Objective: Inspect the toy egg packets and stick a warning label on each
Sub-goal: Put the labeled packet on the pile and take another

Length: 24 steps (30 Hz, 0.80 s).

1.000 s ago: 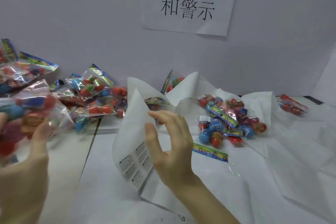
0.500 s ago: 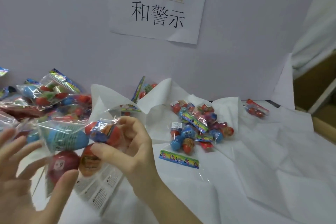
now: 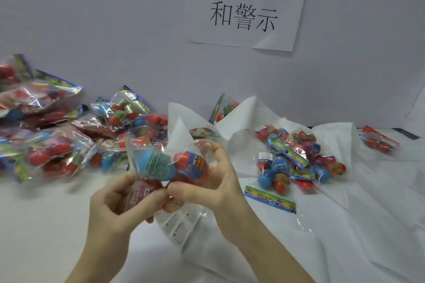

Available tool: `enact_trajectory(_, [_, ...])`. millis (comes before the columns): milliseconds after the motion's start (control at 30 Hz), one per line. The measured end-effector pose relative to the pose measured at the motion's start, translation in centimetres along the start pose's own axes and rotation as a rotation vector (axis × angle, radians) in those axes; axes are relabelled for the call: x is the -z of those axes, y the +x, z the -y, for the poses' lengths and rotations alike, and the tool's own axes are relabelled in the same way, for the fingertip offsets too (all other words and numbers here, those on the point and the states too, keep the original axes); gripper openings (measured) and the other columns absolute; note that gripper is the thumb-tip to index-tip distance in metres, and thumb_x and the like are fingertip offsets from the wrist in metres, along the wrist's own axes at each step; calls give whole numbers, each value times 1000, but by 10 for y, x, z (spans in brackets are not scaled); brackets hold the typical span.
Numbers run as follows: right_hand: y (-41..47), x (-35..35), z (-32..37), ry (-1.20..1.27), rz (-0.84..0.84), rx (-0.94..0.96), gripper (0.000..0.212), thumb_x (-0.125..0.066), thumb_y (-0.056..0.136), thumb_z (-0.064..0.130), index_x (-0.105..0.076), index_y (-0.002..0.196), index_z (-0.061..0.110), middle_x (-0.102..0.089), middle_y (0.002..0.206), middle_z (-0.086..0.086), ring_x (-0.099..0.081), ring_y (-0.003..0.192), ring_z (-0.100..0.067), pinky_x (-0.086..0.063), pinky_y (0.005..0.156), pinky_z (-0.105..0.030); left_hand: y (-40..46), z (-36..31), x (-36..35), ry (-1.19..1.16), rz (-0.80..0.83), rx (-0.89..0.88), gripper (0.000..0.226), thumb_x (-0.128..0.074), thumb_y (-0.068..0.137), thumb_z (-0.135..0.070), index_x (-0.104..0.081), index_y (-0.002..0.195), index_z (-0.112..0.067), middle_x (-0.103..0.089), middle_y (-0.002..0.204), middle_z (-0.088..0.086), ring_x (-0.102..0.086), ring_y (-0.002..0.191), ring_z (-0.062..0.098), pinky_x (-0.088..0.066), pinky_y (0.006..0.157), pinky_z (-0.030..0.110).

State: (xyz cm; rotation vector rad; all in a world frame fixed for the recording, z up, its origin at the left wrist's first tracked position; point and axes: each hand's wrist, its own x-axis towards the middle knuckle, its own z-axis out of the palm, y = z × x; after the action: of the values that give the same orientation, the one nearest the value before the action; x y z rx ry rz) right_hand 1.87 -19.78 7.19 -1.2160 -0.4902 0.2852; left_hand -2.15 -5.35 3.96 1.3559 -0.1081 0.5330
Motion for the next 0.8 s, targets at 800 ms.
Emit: enact_trajectory(800, [-2,1,-24,-1068,-139,990,46,-44,92,47,-57,116,11,-56,124,-3,-48,114,-13,-36,98,-27,-1,-19,-12,-278,-39,271,19,-60,61,-14,-76,71,-17,-71,69,3,-66,62,12,-53,55,19])
